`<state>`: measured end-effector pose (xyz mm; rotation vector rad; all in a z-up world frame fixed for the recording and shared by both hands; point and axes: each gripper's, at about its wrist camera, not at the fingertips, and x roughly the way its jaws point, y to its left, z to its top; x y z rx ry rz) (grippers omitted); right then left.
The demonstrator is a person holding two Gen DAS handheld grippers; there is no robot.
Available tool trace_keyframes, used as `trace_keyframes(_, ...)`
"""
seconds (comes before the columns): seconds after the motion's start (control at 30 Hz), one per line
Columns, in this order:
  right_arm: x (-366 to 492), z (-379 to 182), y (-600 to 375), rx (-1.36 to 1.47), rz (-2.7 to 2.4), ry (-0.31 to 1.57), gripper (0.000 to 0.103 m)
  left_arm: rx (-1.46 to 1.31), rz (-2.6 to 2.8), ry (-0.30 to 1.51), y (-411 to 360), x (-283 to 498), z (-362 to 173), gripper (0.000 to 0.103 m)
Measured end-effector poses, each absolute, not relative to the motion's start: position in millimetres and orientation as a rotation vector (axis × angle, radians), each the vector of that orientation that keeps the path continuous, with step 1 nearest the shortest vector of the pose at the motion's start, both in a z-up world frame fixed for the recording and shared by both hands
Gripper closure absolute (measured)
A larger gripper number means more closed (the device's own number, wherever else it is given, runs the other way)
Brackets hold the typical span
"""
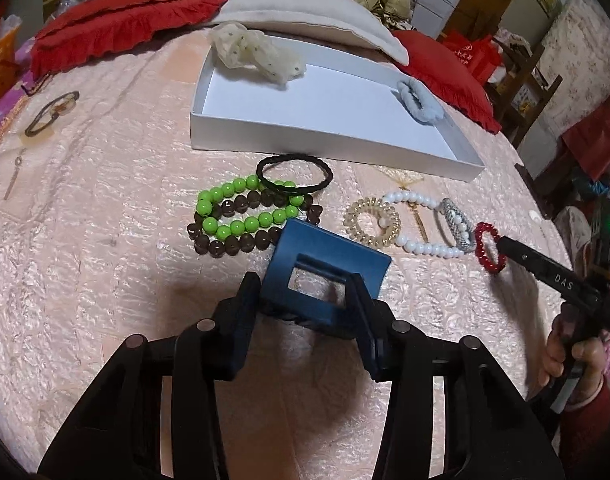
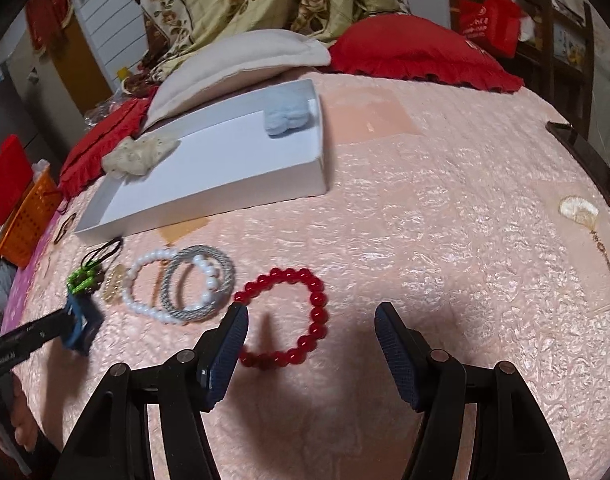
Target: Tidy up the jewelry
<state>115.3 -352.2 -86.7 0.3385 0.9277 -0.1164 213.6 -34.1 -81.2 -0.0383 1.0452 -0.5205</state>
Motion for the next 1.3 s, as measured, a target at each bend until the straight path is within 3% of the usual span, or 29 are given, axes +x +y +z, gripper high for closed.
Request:
trace_keyframes(0.03, 116, -88, -352, 0.336, -0.119, 0.929, 0.047, -0.031, -0.516, 1.037, -35, 213, -82, 0.060)
trace_keyframes(0.13, 119, -89, -348, 0.304, -0.131, 0.924, 0.048, -0.045, -0.509, 1.031, -34, 214, -84, 0.063)
trace_keyframes(0.27, 122, -91, -339, 0.244, -0.156, 0.920, 0.050, -0.072, -0.482, 1.015, -29, 213, -82, 0.078)
trace_keyframes(0.37, 125, -92, -332, 0.188, -0.178, 0.917, 0.068, -0.085, -0.484, 1.013, -27, 210, -79, 0.082)
trace_keyframes(0.43, 126, -92, -329, 0.167, -0.165, 0.917, 0.092, -0.079, -0.489, 1.008, -28, 206, -77, 0.084)
trace_keyframes(0.47, 126, -91, -327, 0.161, -0.161, 0.919, 0.094, -0.078, -0.492, 1.004, -28, 204, -75, 0.086)
trace_keyframes(0.6, 120, -83, -322, 0.164, -0.124, 0.908, 0.094, -0.105, -0.529, 0.993, -26, 197, -64, 0.094)
trace_keyframes(0.97, 102, -35, -316, 0.166, -0.098, 0.816, 0.094, -0.191, -0.558, 0.977, -11, 191, -46, 0.100)
trace_keyframes(1.3, 106, -12, -303, 0.148, -0.055, 0.776, 0.094, -0.210, -0.576, 0.921, -1, 201, -22, 0.099)
